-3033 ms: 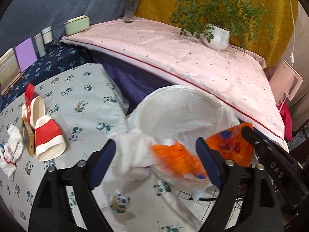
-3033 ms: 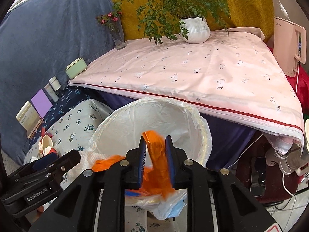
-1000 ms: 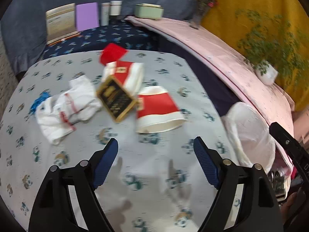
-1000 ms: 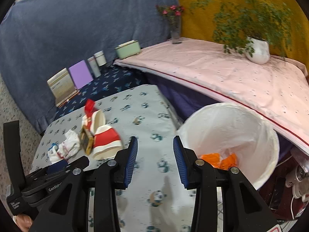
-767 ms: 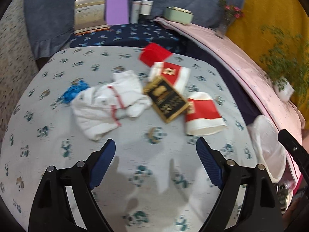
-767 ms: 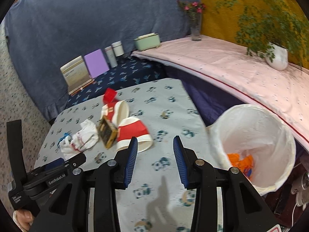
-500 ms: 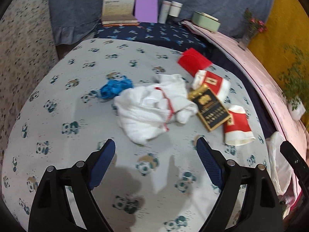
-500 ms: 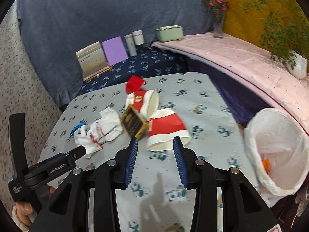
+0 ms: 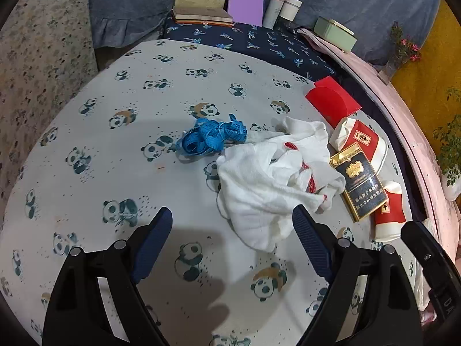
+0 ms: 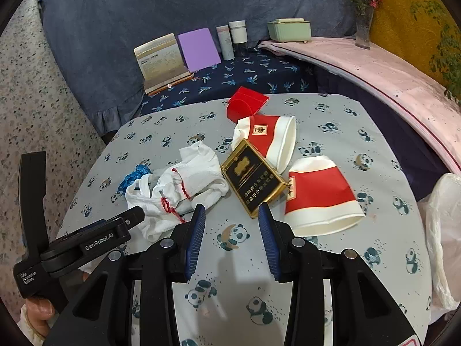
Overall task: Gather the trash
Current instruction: 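Grasp the white cloth with the left tool while the right tool grasps another cloth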
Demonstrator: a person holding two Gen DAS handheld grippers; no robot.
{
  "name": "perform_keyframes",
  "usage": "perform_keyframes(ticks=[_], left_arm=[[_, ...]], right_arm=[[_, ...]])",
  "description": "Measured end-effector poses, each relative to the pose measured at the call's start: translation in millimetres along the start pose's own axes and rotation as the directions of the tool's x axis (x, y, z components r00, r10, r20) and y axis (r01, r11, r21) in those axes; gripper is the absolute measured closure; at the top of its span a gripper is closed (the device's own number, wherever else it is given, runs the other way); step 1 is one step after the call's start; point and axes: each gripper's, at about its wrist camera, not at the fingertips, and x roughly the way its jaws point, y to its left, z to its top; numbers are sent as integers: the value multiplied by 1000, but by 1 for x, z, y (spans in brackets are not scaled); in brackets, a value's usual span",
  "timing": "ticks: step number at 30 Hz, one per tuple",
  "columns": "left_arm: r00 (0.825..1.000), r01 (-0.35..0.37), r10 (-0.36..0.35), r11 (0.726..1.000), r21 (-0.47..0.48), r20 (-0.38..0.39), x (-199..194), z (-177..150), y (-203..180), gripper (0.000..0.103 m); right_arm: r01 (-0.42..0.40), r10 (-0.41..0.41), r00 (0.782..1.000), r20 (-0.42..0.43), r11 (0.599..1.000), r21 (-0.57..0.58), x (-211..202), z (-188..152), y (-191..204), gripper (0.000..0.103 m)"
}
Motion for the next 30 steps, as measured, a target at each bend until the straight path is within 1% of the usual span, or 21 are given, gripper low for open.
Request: perform_keyframes(ticks=[1,2,4,5,6,7,8,9,11,14,18,25,30], left_arm=[[1000,2,-2,1000,2,-4,3,1,-1,24],[1000,8,-8,1000,7,-11,7,2,-2,27],[999,27,-26,1000,14,-27,14,5,-5,37],[998,40,-39,999,19,-38,17,5,-7,45],[997,55,-54,998,24,-49,20,5,-8,58],[996,70,-68,997,33,-61,22,5,-10,65],[995,75,-72,996,41,-65,23,5,-11,76],[995,86,-82,995,48,-64,22,5,-11,83],[993,105,-101,993,56,-61,17,5,-10,92],[993,114,-112,992,58,-46,7,6,-7,94],[995,102,-101,993,51,-28,-3,8,2,94],[995,92,-91,996,12,-44,4,12,17,93],[995,88,-87,996,14,-49,8,12,17,93]], right_arm=[[-1,1,1000,-4,1000,0,4,1,1,65],[-2,2,1000,-8,1000,1,7,2,1,65],[-4,4,1000,-18,1000,2,15,4,2,65],[-6,6,1000,-22,1000,3,18,5,3,65],[-7,7,1000,-26,1000,5,21,5,3,65],[-8,8,1000,-29,1000,5,24,6,3,65],[-8,9,999,-31,1000,6,26,7,3,65],[-10,10,999,-35,1000,6,29,8,4,65],[-14,14,999,-40,1000,6,34,10,5,65],[-21,22,999,-48,1000,4,41,12,9,65],[-39,38,998,-58,999,-1,54,17,18,65],[-46,44,997,-69,999,-22,82,30,35,65],[-42,39,994,-100,999,-31,106,31,41,65]])
